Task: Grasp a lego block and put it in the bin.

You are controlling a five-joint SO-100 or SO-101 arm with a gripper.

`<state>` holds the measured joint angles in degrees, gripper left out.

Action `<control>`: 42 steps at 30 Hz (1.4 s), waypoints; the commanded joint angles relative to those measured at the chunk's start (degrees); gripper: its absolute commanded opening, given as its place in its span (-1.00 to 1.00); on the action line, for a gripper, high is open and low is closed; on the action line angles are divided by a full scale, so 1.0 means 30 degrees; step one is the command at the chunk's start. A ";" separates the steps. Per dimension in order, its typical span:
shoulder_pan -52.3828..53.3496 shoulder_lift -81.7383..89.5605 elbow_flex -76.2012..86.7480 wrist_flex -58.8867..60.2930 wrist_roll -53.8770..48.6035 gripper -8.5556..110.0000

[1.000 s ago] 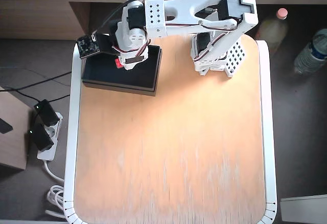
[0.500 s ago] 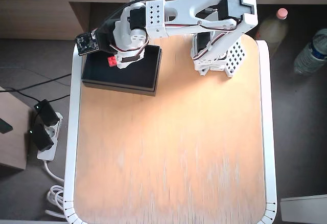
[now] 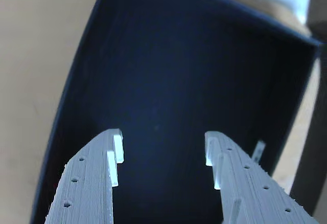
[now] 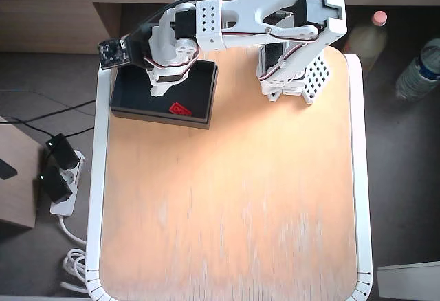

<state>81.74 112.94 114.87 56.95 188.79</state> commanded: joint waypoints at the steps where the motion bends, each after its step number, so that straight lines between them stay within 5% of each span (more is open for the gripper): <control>1: -0.0938 0.2900 -0.0469 -0.0762 -0.0996 -0.57; 20: -1.3535 0.9316 -0.0645 -0.2607 -0.5625 -0.67; 26: -1.7725 1.0107 -0.0645 -0.2607 -0.5742 -0.85; 34: -2.2002 1.1572 -0.0029 -0.2578 -0.4893 -0.85; 42: -2.4258 1.5850 0.6211 -0.2607 -0.3398 -0.85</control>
<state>11.43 153.72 130.08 51.50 177.36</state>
